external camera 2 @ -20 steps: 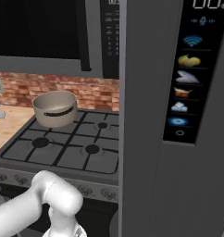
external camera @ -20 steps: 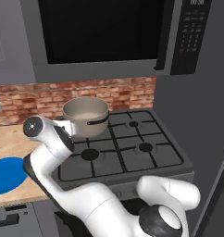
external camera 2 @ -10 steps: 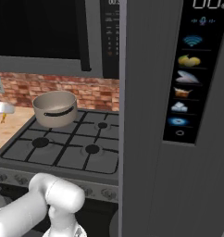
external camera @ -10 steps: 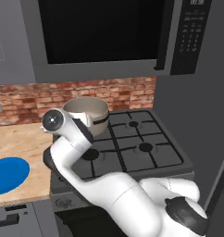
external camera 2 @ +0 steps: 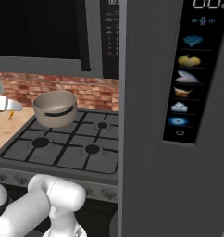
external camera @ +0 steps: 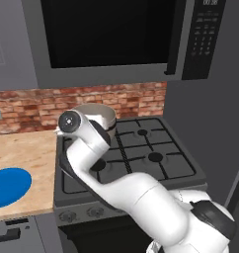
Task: Retrieve the frozen meat and place it in the pot on a burner. Then turn the burner on.
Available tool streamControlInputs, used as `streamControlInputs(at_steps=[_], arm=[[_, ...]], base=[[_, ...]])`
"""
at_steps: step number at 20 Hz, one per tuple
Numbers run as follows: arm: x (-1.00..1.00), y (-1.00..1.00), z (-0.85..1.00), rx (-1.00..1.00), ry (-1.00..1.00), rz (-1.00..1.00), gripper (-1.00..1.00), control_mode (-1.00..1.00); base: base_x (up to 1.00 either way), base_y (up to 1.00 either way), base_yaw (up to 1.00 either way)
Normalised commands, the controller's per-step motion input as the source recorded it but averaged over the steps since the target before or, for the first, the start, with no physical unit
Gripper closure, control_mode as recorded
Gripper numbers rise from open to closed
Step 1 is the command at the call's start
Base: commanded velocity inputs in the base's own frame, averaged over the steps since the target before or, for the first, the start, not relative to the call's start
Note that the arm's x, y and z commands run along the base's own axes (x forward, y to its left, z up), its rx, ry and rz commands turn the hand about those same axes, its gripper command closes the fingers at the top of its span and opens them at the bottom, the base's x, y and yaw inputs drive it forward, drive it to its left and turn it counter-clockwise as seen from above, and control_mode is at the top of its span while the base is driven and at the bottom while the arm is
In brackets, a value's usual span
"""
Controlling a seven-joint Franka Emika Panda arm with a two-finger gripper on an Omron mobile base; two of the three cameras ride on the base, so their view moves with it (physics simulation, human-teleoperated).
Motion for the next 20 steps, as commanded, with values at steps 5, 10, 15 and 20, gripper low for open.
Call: streamControlInputs(at_steps=[5, 10, 15, 20], arm=[[0.05, -0.12, 0.05, 0.00, -0.01, -0.04, 1.00, -1.00], [0.13, -0.05, 0.00, 0.01, 0.00, -0.08, 1.00, -1.00], [0.26, -0.14, 0.00, 0.05, 0.00, -0.05, 1.00, -1.00], [0.29, -0.24, 0.00, 0.02, 0.00, 0.00, 1.00, -1.00]], base=[[0.00, 0.00, 0.00], [0.00, 0.00, 0.00], [0.00, 0.00, 0.00], [0.00, 0.00, 0.00]])
